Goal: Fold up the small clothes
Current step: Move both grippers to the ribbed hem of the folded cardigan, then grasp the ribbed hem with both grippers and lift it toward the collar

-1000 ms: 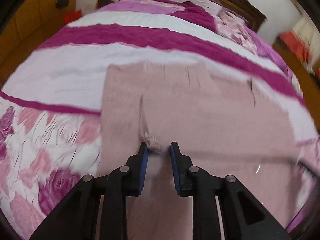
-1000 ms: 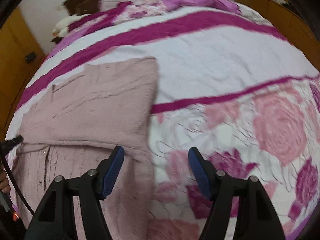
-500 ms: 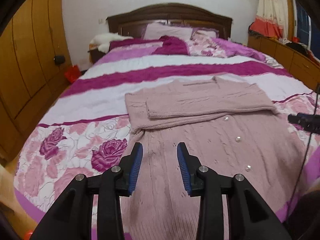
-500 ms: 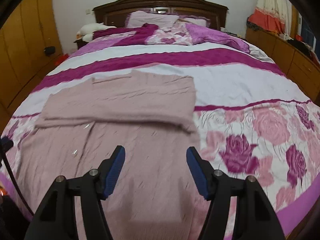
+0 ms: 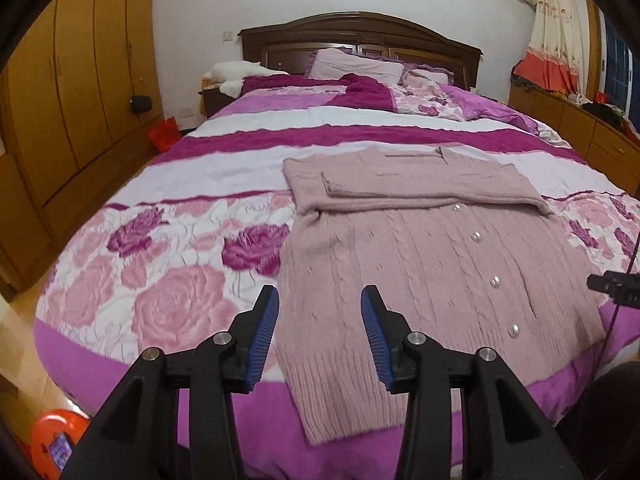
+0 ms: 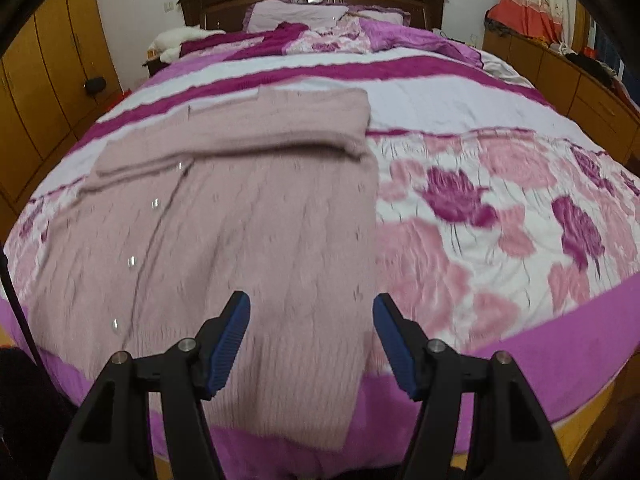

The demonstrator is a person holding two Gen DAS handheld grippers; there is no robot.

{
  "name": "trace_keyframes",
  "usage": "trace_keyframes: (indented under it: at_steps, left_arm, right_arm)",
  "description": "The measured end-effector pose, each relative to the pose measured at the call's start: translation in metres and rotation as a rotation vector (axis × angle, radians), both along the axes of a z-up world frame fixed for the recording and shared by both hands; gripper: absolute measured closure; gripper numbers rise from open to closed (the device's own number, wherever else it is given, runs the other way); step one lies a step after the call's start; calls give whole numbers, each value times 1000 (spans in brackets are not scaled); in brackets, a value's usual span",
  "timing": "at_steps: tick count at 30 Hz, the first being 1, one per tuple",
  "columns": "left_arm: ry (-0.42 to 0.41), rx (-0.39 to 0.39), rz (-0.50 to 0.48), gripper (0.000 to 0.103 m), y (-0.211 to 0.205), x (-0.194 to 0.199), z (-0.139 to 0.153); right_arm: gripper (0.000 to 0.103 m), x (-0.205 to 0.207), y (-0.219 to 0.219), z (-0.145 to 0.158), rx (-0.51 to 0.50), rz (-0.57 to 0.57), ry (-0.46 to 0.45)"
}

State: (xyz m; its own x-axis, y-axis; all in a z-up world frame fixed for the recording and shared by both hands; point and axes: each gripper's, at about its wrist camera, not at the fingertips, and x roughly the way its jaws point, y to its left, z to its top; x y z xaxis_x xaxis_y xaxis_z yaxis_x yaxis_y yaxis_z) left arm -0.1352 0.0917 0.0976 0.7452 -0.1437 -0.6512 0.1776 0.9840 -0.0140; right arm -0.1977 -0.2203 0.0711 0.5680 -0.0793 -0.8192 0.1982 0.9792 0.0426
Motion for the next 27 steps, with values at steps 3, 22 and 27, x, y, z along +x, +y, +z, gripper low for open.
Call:
trace_keyframes:
  at_steps: [3, 22, 27]
  left_arm:
    - [16, -8, -20, 83, -2, -6, -7]
    - [127, -16, -29, 79, -3, 9, -58]
    - [184, -119, -16, 76, 7, 16, -69]
  right_arm:
    - [36, -8, 1, -9, 3, -2, 22]
    - [43, -12, -10, -56, 131, 35, 17]
    - [53, -14, -17, -60, 166, 28, -19]
